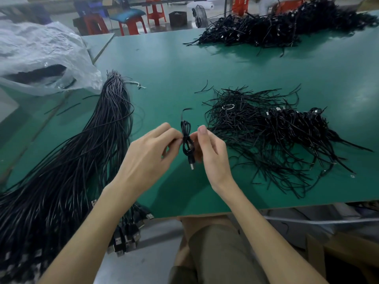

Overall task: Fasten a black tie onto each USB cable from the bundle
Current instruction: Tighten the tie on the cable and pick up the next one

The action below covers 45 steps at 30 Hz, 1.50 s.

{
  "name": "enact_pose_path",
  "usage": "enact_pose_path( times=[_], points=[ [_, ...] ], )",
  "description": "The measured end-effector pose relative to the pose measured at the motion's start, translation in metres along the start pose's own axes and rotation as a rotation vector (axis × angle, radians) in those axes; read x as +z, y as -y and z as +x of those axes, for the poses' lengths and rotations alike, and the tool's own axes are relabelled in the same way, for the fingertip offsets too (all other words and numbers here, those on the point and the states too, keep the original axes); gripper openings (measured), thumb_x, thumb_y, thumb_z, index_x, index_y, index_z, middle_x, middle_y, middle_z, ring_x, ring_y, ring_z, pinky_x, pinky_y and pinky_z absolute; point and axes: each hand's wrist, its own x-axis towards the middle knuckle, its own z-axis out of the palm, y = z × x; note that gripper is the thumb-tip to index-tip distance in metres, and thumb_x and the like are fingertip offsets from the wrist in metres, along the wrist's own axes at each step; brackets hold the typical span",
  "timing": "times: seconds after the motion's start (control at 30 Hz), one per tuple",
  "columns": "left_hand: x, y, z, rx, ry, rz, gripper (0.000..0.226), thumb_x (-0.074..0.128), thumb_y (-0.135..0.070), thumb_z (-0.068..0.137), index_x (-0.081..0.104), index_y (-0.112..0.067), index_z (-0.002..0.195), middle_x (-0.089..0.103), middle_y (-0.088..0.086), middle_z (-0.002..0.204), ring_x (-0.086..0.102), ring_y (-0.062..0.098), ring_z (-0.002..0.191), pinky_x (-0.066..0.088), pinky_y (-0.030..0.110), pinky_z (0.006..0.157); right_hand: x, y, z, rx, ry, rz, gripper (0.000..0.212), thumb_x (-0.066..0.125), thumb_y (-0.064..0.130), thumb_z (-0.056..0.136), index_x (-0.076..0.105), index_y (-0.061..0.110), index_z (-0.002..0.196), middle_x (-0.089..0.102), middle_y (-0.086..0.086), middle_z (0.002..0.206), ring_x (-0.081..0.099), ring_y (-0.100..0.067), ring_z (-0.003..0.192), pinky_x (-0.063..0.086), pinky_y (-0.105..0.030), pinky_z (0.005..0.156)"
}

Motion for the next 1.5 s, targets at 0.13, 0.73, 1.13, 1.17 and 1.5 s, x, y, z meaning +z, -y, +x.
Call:
enact_pose_path(
  times=[0.13, 0.73, 1.13, 1.17, 1.5],
  points=[
    [0.013, 0.006, -0.007, -0.085, 0.01, 0.043, 0.01, 0.057, -0.017, 0.102, 0.065, -0.011, 0.099, 0.05, -0.008, 0.086, 0.052, 0.021, 0.065, 0.05, 0.046, 0.058, 0.002, -0.001, 0.001, 0.04, 0.163, -0.031, 0.028, 0.061, 0.032, 0.102, 0.062, 0.005, 0.094, 0.065, -0.005, 0.071, 0.059, -0.015, 0.064, 0.047, -0.025, 0.06],
    [0.024, 0.008, -0.012, -0.563, 0.093, -1.032, 0.018, 0.065, -0.024, 0.095, 0.072, -0.029, 0.079, 0.066, 0.004, 0.076, 0.058, 0.021, 0.055, 0.028, 0.026, 0.053, -0.005, -0.011, 0.007, 0.003, 0.012, -0.018, 0.015, 0.078, 0.016, 0.089, 0.068, 0.021, 0.1, 0.058, -0.002, 0.078, 0.053, -0.013, 0.07, 0.046, -0.033, 0.07],
    [0.018, 0.017, -0.014, -0.158, 0.028, -0.148, 0.009, 0.066, -0.023, 0.099, 0.067, -0.019, 0.091, 0.057, -0.013, 0.081, 0.057, 0.01, 0.074, 0.039, 0.015, 0.065, -0.002, -0.011, 0.009, 0.132, 0.03, 0.103, 0.031, 0.067, 0.039, 0.096, 0.071, 0.009, 0.105, 0.069, 0.008, 0.08, 0.061, -0.007, 0.077, 0.049, -0.026, 0.074],
    [0.019, 0.016, -0.014, -0.184, 0.032, -0.163, 0.008, 0.068, -0.02, 0.098, 0.067, -0.02, 0.089, 0.059, -0.015, 0.078, 0.057, 0.008, 0.072, 0.038, 0.013, 0.064, -0.004, -0.011, 0.009, 0.122, 0.031, 0.097, 0.023, 0.07, 0.033, 0.097, 0.072, 0.01, 0.104, 0.069, 0.013, 0.079, 0.061, -0.003, 0.075, 0.049, -0.021, 0.073],
    [0.021, 0.015, -0.014, -0.521, 0.219, -0.586, 0.022, 0.06, -0.005, 0.101, 0.06, -0.007, 0.08, 0.059, 0.002, 0.058, 0.05, 0.024, 0.035, 0.043, 0.029, 0.044, -0.004, -0.011, 0.008, 0.024, 0.172, 0.133, 0.026, 0.062, 0.001, 0.096, 0.071, 0.023, 0.107, 0.078, 0.001, 0.105, 0.072, -0.016, 0.105, 0.055, -0.026, 0.088]
  ],
)
